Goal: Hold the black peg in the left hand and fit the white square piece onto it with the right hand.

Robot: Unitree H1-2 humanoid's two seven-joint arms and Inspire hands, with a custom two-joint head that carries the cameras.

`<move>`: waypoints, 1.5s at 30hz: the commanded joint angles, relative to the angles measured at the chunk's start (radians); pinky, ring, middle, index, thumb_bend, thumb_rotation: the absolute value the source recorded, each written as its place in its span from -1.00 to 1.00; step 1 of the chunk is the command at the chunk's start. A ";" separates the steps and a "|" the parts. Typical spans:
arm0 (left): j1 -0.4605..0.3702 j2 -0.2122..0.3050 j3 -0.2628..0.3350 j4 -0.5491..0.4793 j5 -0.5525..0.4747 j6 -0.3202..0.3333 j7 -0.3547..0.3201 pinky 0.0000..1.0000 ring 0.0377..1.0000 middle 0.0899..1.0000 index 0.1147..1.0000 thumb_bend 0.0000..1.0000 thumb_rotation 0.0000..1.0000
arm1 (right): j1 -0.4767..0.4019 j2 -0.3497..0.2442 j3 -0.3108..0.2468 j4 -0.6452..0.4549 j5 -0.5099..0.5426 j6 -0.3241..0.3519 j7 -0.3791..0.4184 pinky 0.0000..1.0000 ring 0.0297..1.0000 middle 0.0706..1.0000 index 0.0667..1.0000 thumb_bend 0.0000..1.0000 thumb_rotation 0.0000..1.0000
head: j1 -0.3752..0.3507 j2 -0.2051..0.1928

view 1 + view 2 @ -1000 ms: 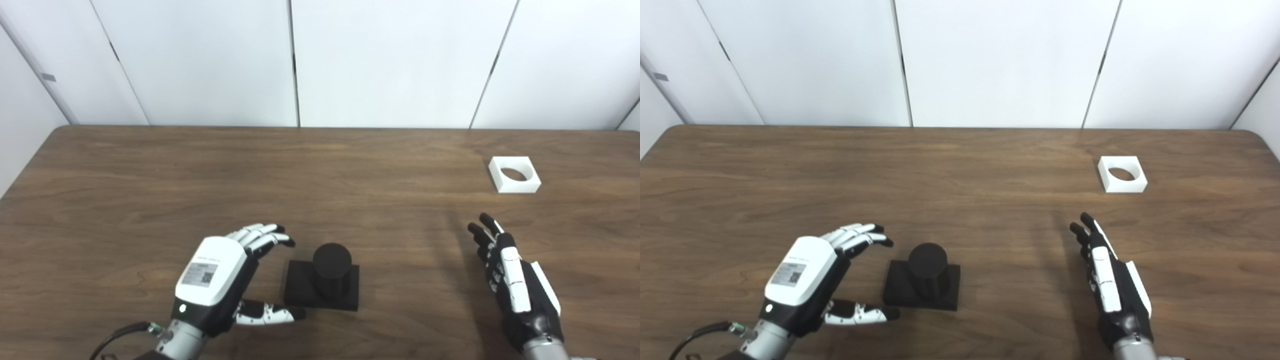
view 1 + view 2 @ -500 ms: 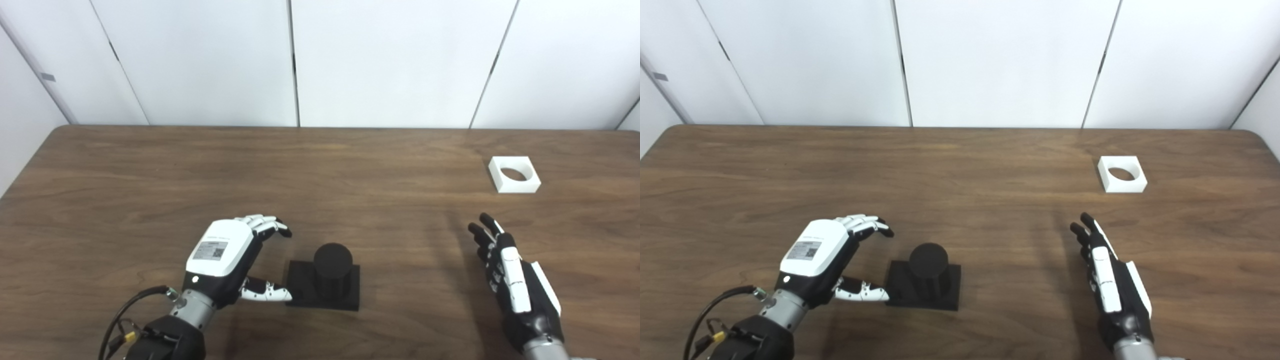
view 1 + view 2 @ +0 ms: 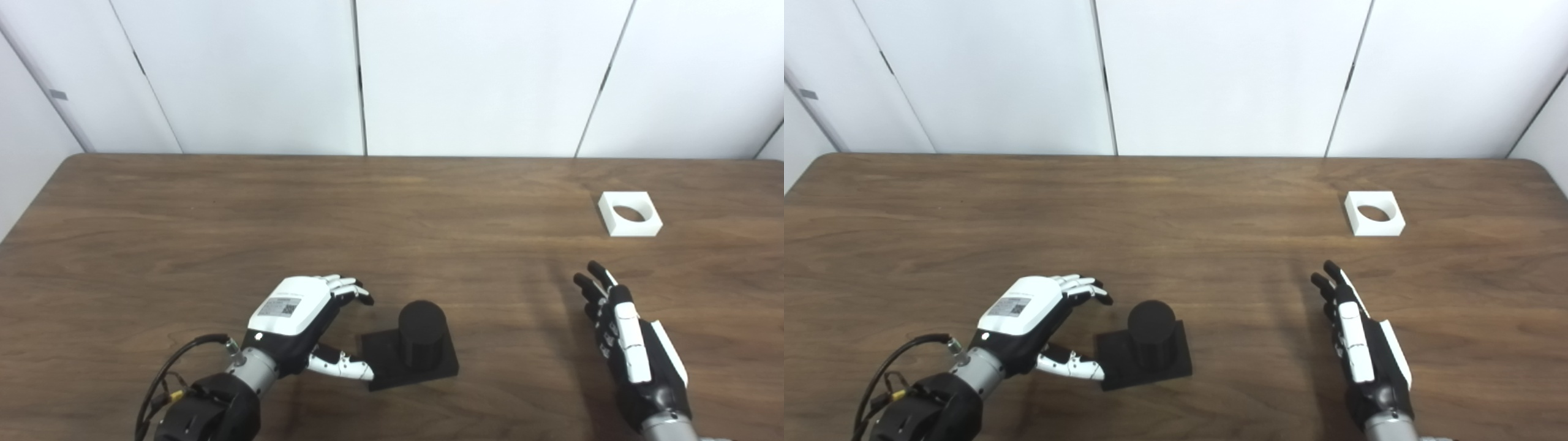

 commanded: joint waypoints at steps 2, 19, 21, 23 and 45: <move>-0.005 -0.008 0.014 -0.030 -0.026 -0.010 0.058 0.74 0.77 0.71 0.44 1.00 0.16 | -0.011 0.032 -0.007 -0.008 0.010 -0.010 0.009 1.00 0.94 0.81 0.90 0.00 1.00 | 0.003 -0.002; 0.014 -0.034 0.031 -0.062 -0.038 -0.026 0.170 0.60 0.71 0.65 0.39 0.93 0.06 | -0.016 0.029 -0.017 -0.002 0.020 0.001 0.021 1.00 0.95 0.82 0.90 0.03 1.00 | 0.009 -0.010; 0.018 -0.046 0.035 -0.063 -0.053 -0.034 0.203 0.56 0.68 0.62 0.38 0.94 0.07 | -0.016 0.028 -0.019 -0.003 0.023 0.004 0.023 1.00 0.95 0.82 0.90 0.03 1.00 | 0.010 -0.010; 0.024 -0.059 0.037 -0.078 -0.063 -0.032 0.218 0.53 0.66 0.60 0.37 0.93 0.10 | -0.017 0.027 -0.020 -0.002 0.021 0.002 0.024 1.00 0.94 0.82 0.90 0.04 1.00 | 0.012 -0.010; 0.095 -0.116 0.013 -0.183 0.126 0.027 0.099 0.51 0.67 0.63 0.39 0.96 0.29 | -0.019 0.021 -0.025 0.008 0.010 -0.013 0.033 1.00 0.94 0.83 0.92 0.04 1.00 | 0.016 0.000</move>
